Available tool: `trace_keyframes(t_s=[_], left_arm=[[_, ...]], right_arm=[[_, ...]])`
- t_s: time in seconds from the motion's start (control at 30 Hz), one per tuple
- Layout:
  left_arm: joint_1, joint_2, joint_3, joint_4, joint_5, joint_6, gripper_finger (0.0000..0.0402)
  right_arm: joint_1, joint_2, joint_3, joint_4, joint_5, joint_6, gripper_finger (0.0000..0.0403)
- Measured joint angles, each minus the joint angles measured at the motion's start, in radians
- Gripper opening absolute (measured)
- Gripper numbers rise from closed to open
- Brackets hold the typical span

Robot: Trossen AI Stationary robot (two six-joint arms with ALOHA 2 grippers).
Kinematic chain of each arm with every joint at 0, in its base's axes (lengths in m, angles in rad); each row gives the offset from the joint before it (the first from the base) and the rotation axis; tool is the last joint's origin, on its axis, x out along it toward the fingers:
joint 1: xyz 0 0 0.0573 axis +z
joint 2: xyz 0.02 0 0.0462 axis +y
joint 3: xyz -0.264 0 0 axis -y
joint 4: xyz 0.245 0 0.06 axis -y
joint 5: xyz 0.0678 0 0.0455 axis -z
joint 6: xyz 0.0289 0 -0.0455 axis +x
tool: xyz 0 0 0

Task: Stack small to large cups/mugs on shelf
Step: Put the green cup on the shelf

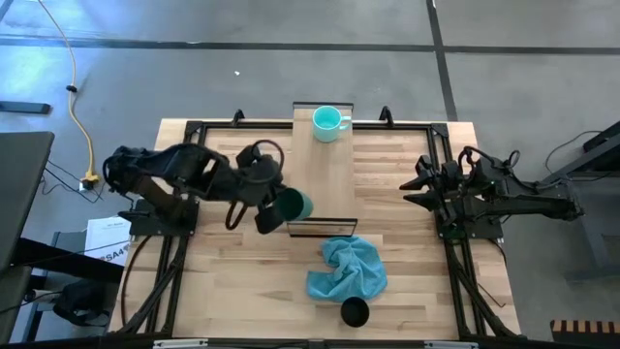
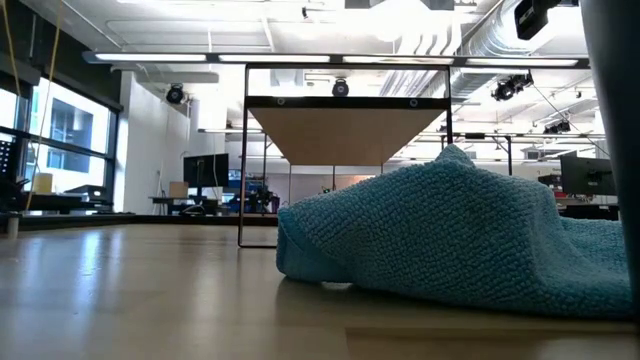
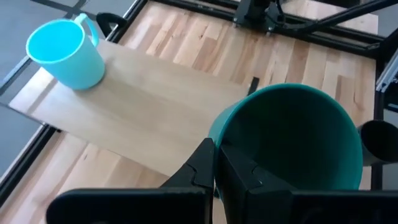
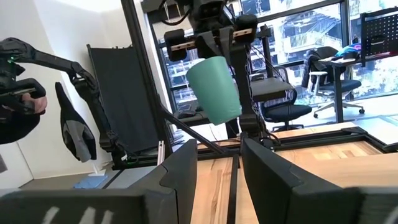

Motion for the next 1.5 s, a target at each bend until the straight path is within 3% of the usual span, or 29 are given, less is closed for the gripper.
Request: trace_keyframes(t_s=[0.57,1.5], left_arm=[[0.214,0.002,0.000,0.156,0.101,0.219,0.0000],[0.445,0.040,0.002,0.198,0.273,0.318,0.0000]], right_arm=[[0.000,0.000,0.000,-0.008,0.000,0.003,0.0119],[0.000,0.000,0.000,-0.015,0.000,-0.002,0.0119]])
